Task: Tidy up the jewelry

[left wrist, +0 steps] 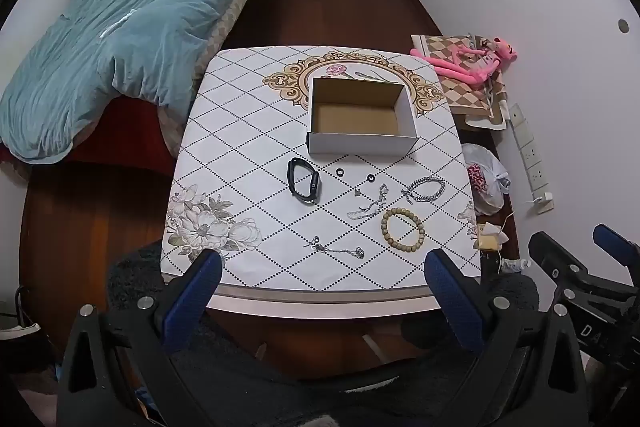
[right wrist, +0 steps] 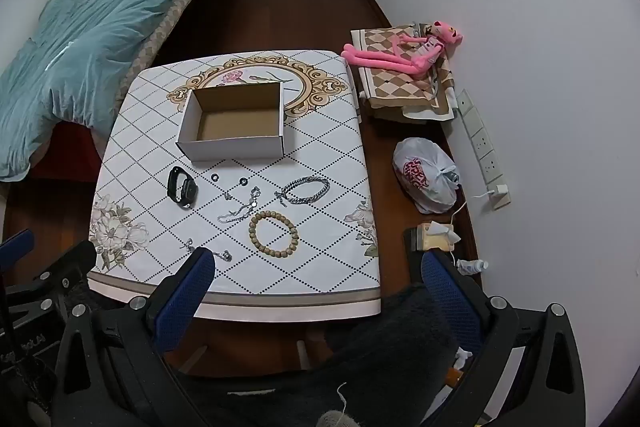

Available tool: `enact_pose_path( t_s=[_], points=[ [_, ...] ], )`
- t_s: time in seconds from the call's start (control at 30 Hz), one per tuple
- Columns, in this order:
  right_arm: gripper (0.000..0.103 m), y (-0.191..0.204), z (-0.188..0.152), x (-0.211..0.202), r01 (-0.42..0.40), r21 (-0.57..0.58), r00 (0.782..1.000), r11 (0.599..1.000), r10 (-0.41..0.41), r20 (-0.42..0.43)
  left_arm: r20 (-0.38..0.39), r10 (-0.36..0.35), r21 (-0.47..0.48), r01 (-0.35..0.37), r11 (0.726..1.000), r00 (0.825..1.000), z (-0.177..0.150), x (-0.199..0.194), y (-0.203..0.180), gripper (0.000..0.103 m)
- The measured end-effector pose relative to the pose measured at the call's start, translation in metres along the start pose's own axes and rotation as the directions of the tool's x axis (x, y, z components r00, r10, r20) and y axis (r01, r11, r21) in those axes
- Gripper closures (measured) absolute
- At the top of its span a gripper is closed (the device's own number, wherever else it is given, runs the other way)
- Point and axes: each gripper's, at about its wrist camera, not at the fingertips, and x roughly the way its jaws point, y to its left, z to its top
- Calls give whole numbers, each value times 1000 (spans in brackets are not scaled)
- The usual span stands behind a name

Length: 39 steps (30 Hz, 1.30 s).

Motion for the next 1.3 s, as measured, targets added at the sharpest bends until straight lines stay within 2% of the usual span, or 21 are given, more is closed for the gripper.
enact_pose_path(
  t_s=[0.97, 1.3],
  points=[
    [0, -3, 0, -3, -5, 0, 1000, 1000, 5, -3, -10, 20, 13, -20, 1000, 1000, 10, -5, -10, 0],
    [0, -1, -4, 0, -7, -8, 1000, 1000, 7, -19, -22, 23, 22, -22, 1000, 999, -1, -2, -3, 0]
  ],
)
